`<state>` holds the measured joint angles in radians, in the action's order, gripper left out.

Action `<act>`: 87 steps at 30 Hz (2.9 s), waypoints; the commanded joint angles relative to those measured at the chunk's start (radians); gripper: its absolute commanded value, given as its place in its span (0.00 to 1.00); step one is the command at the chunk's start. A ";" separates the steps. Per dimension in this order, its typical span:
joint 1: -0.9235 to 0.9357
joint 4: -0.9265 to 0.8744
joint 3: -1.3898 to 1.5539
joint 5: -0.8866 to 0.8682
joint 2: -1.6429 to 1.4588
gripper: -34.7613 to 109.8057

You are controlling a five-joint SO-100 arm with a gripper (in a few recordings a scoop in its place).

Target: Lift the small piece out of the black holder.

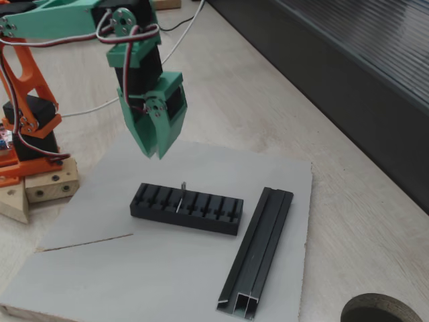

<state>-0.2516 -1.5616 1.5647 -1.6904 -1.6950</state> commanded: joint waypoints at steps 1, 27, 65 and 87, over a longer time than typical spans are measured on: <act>-0.012 0.003 -0.014 0.132 -0.011 0.34; -0.017 0.242 0.000 0.161 0.084 0.40; -0.015 0.097 -0.005 0.160 0.158 0.57; -0.020 0.167 -0.017 0.029 0.236 0.57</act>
<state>-0.2516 -1.3883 1.5647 -1.6475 -1.4251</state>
